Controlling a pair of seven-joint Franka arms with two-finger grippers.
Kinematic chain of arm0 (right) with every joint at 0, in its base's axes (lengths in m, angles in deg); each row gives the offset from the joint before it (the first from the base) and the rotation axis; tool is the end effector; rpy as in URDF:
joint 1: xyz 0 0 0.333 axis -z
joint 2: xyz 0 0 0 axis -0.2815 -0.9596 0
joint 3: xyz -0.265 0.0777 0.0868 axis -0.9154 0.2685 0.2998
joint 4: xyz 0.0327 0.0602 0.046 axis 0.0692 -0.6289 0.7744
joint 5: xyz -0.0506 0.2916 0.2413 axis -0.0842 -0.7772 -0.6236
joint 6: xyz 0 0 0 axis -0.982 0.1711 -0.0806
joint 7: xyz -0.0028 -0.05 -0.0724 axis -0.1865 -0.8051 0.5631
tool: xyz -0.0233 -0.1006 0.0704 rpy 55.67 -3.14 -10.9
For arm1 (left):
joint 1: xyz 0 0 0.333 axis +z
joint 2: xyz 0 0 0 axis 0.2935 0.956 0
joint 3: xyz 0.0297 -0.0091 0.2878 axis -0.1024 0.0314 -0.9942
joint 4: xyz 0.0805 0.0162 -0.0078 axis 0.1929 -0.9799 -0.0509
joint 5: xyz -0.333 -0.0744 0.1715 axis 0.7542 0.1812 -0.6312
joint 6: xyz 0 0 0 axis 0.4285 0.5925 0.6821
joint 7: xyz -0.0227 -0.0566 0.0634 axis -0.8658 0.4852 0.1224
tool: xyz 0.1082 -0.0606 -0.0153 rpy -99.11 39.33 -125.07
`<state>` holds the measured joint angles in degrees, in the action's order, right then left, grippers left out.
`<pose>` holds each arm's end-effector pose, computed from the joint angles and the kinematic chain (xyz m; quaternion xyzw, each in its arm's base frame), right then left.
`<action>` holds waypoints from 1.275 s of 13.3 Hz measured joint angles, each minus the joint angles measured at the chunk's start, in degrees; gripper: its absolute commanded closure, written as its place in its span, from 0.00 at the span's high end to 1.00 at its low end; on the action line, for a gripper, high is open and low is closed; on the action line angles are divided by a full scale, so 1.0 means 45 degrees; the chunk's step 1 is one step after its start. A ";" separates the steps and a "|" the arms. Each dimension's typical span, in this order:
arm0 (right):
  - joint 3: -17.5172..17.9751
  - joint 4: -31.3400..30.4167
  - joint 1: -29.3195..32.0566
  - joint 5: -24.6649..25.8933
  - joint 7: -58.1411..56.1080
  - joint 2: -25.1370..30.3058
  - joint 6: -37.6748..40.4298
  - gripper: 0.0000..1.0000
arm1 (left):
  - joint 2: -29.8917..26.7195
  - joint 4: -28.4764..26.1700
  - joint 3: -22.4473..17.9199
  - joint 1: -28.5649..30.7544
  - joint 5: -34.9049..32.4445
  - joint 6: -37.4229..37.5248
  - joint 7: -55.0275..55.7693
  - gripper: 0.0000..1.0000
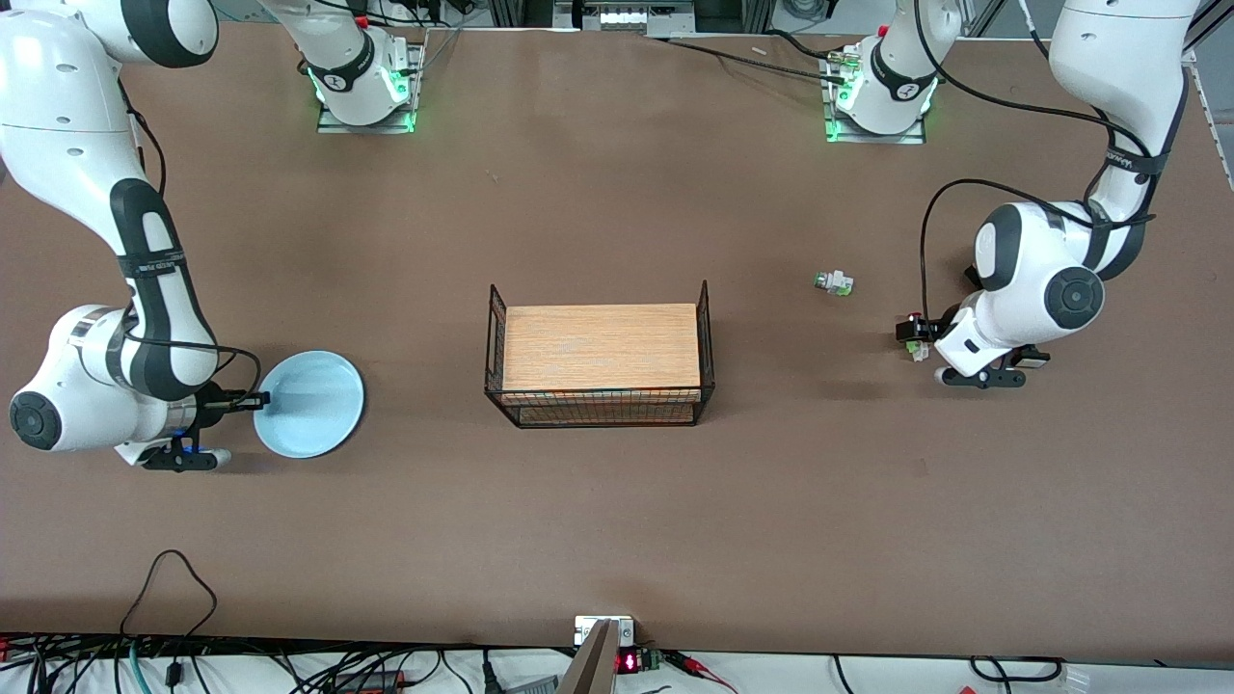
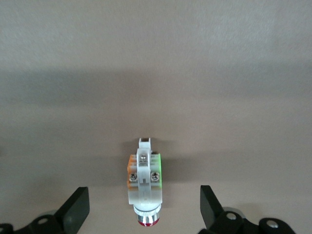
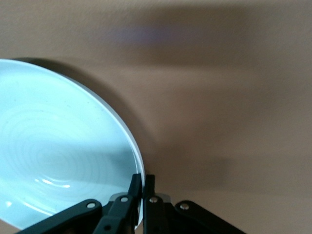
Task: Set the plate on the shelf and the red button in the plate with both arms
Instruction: 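Lift the plate with the right gripper while the left gripper grasps the button, then carry the plate over the wooden tray with the right gripper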
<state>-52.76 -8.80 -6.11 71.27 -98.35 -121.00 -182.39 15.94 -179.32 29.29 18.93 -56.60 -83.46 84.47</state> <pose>0.6491 -0.0941 0.1481 -0.9845 0.0115 0.1581 0.0753 0.5267 0.0074 0.1709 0.9948 0.0006 -0.1016 0.0124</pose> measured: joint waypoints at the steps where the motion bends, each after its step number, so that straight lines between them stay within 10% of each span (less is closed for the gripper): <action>1: 0.0000 0.0001 0.0004 -0.0118 0.0025 0.0000 0.0117 0.00 | 0.0013 -0.0037 0.0003 0.0000 0.0000 -0.0012 -0.0008 1.00; 6: 0.0009 0.0466 0.0001 -0.0160 0.0071 0.0415 0.1782 0.00 | 0.0352 -0.0103 0.0004 0.0005 0.0000 -0.0295 -0.0025 0.98; 9: 0.0010 0.1442 0.0001 -0.0160 0.0073 0.0784 0.3617 0.00 | 0.0624 -0.0106 0.0004 0.0007 0.0000 -0.0535 -0.0031 0.73; 13: 0.0022 0.2627 -0.0021 -0.0159 0.0119 0.0927 0.5683 0.00 | 0.0716 -0.0104 0.0004 0.0009 0.0000 -0.0565 -0.0032 0.07; 17: 0.0193 0.3202 -0.0368 -0.0214 0.1444 0.2061 0.7660 0.00 | 0.0711 -0.0060 0.0004 0.0016 0.0000 -0.0561 -0.0037 0.00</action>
<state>-51.89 5.61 -7.77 70.31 -91.85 -111.73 -147.92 19.13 -179.59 29.31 19.00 -56.60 -85.98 84.30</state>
